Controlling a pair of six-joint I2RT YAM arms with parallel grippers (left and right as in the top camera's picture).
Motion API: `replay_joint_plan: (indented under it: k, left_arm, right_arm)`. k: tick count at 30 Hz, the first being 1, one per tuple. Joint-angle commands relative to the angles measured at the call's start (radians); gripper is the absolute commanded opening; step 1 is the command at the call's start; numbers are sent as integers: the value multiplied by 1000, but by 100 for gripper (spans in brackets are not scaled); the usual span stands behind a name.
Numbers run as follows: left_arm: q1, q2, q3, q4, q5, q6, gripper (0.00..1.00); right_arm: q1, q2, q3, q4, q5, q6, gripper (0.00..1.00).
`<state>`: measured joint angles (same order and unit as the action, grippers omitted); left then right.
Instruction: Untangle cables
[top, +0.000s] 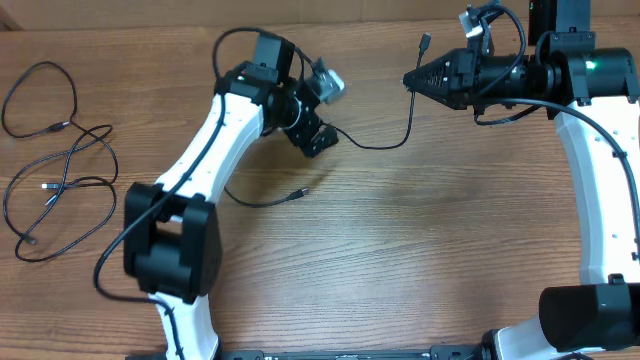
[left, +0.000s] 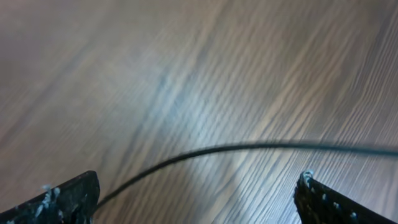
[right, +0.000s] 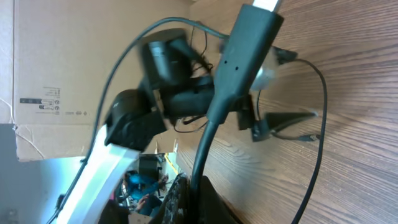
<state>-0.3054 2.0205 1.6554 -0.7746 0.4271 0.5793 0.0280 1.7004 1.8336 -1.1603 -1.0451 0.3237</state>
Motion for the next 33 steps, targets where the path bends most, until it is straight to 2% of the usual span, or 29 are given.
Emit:
replay_joint_plan:
  k: [1,7,9,15,17,18,19,20,21,24,30,31,32,33]
  left_arm:
    - [5,74,2,-10,8,177,99]
    - [3,148,2,16,16,184,100]
    - [1,163,2,49,16,182,96]
    - [-12,167,2,178,18,111,94]
    - [-18,167,2,217,19,85,84]
    - [-21,167,2,228,19,72,73]
    - [-24,167,2,235,18,68,54]
    - [-27,167,2,237,14,68,15]
    - [-28,167,2,235,5,68,4]
    - [-29,167,2,219,-56,53,4]
    - [-10,133,28,200,-229,-200,4]
    - [-3,118,37,189,-228,-216,4]
    - [8,97,50,175,-228,-241,4]
    - [18,74,63,160,-228,-265,4]
  right_arm:
    - [5,-29,33,2,-22,-22,4]
    - [5,-29,33,2,-22,-22,4]
    - [5,-29,33,2,-22,-22,4]
    - [5,-29,33,2,-11,-22,4]
    - [5,-29,33,2,-11,-22,4]
    - [5,-29,33,2,-11,-22,4]
    - [5,-29,33,2,-11,-22,4]
    - [5,-29,33,2,-11,-22,4]
    - [5,-29,33,2,-11,-22,4]
    - [5,-29,33,2,-11,-22,4]
    - [4,-29,33,2,56,-21,8]
    - [4,-29,33,2,77,-21,13]
    - [4,-29,33,2,114,-21,22]
    - [4,-29,33,2,151,-21,35]
